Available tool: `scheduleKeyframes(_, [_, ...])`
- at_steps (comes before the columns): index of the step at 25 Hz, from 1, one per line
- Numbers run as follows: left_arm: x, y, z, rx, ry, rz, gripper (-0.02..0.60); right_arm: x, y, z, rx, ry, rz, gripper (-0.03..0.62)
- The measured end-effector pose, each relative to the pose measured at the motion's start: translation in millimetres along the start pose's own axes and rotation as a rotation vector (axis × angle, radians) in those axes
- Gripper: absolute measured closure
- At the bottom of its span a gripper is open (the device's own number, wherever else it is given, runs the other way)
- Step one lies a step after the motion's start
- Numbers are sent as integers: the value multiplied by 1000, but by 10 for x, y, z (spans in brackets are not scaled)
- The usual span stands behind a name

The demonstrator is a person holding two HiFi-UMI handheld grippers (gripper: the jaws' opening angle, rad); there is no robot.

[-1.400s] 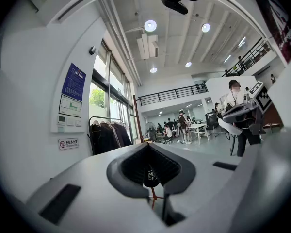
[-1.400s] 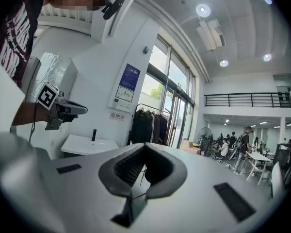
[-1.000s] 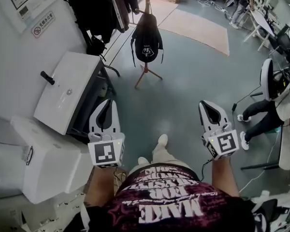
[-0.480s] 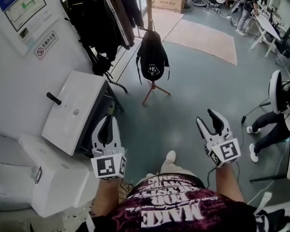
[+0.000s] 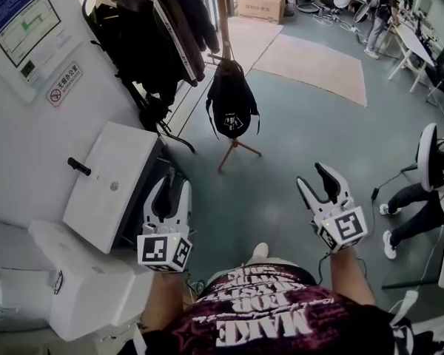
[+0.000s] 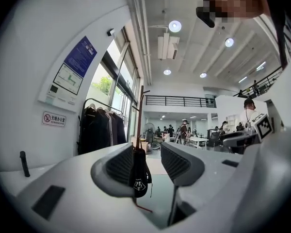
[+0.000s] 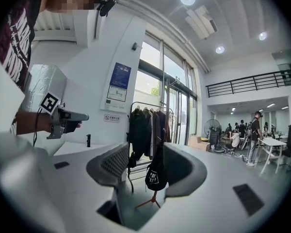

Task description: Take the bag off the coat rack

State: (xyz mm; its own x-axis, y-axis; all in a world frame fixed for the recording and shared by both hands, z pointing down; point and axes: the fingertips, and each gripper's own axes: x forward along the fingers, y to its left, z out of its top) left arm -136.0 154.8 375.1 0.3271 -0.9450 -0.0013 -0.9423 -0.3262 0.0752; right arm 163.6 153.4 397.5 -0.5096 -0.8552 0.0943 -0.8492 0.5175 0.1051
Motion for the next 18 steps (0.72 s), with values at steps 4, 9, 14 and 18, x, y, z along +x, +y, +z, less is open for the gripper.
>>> scheduleKeyframes(4, [212, -66, 18, 46, 7, 19, 414, 101, -249, 9, -1, -11, 9, 373])
scheduleKeyframes(9, [460, -237, 53, 86, -6, 26, 415, 168, -547, -65, 15, -13, 15, 373])
scheduleKeyframes(14, [634, -372, 55, 123, 1, 55, 416, 149, -806, -183, 23, -6, 27, 373])
scheduleKeyframes(18, [693, -457, 3, 157, 33, 63, 415, 141, -918, -225, 44, -9, 23, 373])
